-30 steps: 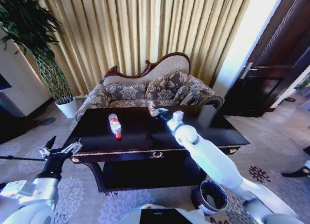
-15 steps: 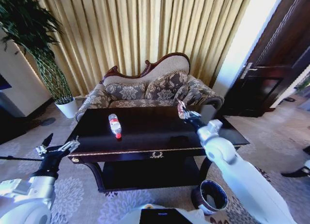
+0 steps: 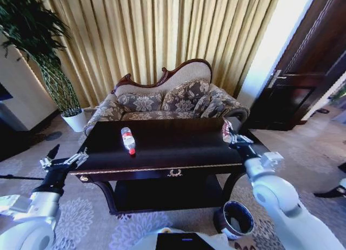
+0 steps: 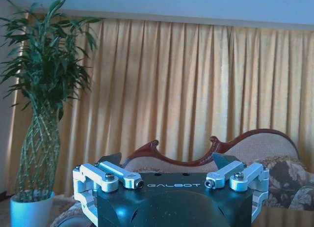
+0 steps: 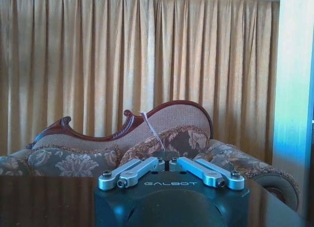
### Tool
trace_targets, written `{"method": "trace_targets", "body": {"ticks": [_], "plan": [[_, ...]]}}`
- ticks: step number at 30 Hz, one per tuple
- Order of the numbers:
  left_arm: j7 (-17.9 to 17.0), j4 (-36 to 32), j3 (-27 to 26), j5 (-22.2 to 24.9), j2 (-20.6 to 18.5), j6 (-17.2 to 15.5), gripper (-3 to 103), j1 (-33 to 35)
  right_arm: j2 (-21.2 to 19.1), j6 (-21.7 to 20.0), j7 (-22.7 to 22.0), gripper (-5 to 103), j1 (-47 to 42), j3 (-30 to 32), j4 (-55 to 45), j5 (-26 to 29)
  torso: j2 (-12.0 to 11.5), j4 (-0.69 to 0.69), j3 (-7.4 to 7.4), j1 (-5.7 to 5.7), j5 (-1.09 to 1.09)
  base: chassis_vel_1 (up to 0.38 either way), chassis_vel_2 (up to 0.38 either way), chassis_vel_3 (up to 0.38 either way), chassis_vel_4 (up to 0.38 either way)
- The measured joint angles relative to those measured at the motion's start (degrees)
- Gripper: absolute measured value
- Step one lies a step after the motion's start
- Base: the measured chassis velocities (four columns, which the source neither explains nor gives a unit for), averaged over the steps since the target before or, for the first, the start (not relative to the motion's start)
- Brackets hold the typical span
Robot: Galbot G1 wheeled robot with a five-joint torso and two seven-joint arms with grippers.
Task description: Move to the front of the table and place the trash on the table into the trash bin.
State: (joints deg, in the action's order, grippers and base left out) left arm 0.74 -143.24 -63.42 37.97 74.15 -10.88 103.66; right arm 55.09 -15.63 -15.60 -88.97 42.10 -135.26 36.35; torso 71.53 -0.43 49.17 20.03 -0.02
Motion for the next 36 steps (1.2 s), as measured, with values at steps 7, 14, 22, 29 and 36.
{"method": "trace_targets", "body": {"ticks": [7,14,22,29,36], "plan": [[0.6,0.7,0.4,0.0,-1.1,0.0,100,-0.2,0.7,0.0,0.0,0,-2.1,-0.6,-1.4,-1.3,0.0,0.00,0.01,0.01,0.00,0.025,-0.022,-0.016,0.028],[0.6,1.7,0.4,-0.1,-1.7,0.1,100,-0.7,0.7,0.0,0.1,0,-2.0,-1.2,-1.0,-1.8,0.0,0.00,0.00,0.00,0.01,0.090,-0.100,-0.100,0.094],[0.6,0.7,0.8,-0.7,-1.0,0.1,100,-0.6,0.2,0.0,0.0,0,-2.1,-1.2,-0.4,-1.7,0.0,-0.01,0.00,-0.01,0.01,0.081,-0.095,-0.101,0.086],[0.5,0.1,0.9,-1.5,-0.3,0.0,100,0.0,-0.1,0.1,0.0,0,-1.1,-1.5,0.5,-1.4,0.0,0.00,0.01,0.00,0.01,0.035,-0.045,-0.050,0.047],[0.0,0.0,1.6,-2.5,0.4,-0.8,100,0.5,-0.6,0.6,0.0,0,-1.2,-0.8,0.8,-0.2,0.0,-0.01,0.01,0.01,0.00,0.048,-0.048,-0.062,0.043]]}}
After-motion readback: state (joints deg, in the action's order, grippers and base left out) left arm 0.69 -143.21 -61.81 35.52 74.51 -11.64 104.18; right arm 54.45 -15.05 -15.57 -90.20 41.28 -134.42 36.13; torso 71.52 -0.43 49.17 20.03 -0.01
